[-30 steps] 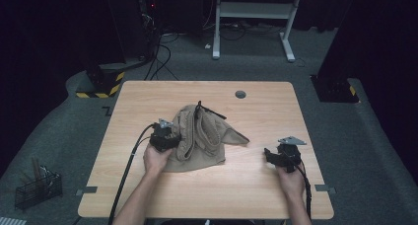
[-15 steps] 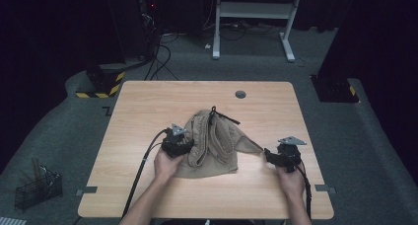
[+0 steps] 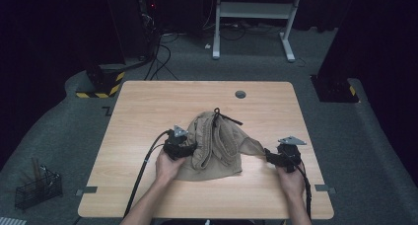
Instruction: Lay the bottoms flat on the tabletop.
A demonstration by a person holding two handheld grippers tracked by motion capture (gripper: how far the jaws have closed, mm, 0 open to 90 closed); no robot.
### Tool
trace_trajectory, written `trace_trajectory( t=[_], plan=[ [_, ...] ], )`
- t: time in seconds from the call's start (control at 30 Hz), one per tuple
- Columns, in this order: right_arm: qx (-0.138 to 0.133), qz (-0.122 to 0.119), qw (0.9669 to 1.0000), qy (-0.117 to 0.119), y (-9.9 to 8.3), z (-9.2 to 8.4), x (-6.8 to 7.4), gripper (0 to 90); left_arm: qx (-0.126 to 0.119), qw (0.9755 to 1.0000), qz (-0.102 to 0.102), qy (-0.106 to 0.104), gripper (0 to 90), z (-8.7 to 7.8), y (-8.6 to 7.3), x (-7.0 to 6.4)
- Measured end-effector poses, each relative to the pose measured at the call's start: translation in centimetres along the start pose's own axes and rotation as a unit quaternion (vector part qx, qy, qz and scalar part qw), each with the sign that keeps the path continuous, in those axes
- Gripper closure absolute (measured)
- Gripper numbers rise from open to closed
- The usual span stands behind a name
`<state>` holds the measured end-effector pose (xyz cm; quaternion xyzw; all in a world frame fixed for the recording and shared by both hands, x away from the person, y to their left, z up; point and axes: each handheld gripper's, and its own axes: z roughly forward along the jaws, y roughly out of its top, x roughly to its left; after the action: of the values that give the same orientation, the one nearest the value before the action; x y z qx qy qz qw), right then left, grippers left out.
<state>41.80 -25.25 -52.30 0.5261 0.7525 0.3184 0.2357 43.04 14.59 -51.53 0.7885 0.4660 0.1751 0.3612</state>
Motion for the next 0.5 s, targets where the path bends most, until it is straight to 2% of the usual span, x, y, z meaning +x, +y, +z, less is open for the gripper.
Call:
trace_trajectory(
  t=[0.1,0.23,0.43,0.5],
  plan=[
    [0.0,0.001,1.0,0.0,0.0,0.0,0.0,29.8,-0.005,1.0,-0.002,0.001,37.8,-0.9,-0.2,0.1],
    [0.0,0.001,1.0,0.0,0.0,0.0,0.0,29.8,-0.005,0.9999,0.008,0.005,33.9,-2.1,-0.4,-0.2],
    [0.0,0.001,1.0,0.0,0.0,0.0,0.0,29.8,-0.019,0.9998,0.009,-0.008,27.7,-4.4,-1.6,-1.5],
    [0.0,0.0,1.0,0.0,0.0,0.0,0.0,29.8,-0.019,0.9997,0.011,-0.008,27.0,-4.6,-1.8,-1.7]
  ],
)
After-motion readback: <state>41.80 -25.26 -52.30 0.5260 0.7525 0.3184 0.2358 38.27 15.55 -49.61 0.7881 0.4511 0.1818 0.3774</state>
